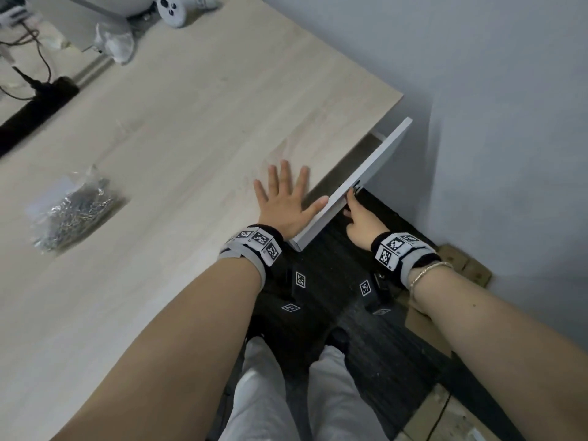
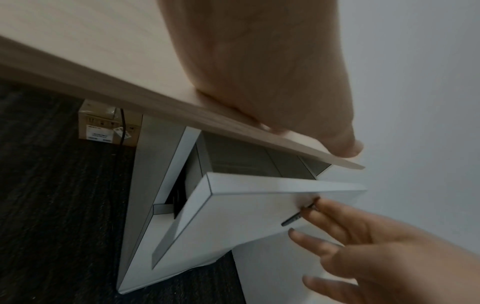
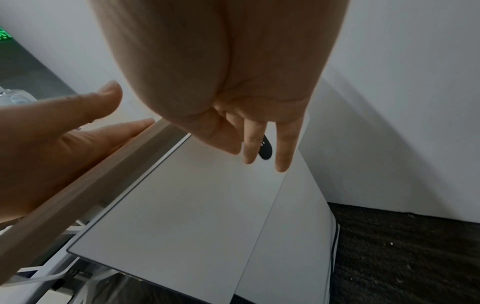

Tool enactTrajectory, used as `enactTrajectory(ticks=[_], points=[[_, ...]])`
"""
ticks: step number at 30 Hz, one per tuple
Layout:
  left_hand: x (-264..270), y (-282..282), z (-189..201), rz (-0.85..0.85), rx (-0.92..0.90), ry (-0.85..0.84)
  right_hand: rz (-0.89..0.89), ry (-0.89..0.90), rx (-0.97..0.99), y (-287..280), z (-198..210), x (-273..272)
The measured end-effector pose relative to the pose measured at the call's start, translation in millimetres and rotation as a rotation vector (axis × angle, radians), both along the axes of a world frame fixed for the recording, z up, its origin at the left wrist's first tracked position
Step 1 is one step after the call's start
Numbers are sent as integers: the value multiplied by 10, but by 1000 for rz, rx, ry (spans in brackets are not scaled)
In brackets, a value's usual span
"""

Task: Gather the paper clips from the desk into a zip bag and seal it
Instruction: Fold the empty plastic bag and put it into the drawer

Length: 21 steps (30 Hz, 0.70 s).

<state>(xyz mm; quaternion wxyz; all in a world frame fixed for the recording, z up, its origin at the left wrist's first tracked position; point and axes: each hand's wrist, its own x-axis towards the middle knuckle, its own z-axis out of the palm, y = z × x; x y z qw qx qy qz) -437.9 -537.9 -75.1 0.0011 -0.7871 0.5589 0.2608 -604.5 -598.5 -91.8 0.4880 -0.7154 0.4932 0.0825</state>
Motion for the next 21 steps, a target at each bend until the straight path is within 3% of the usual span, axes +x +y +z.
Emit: enactTrajectory(ticks=[12, 21], points=[[30, -17, -44, -110, 86, -154, 74, -43, 24, -220, -64, 493], [2, -18, 0, -93, 102, -158, 129, 24, 10, -279, -74, 436]])
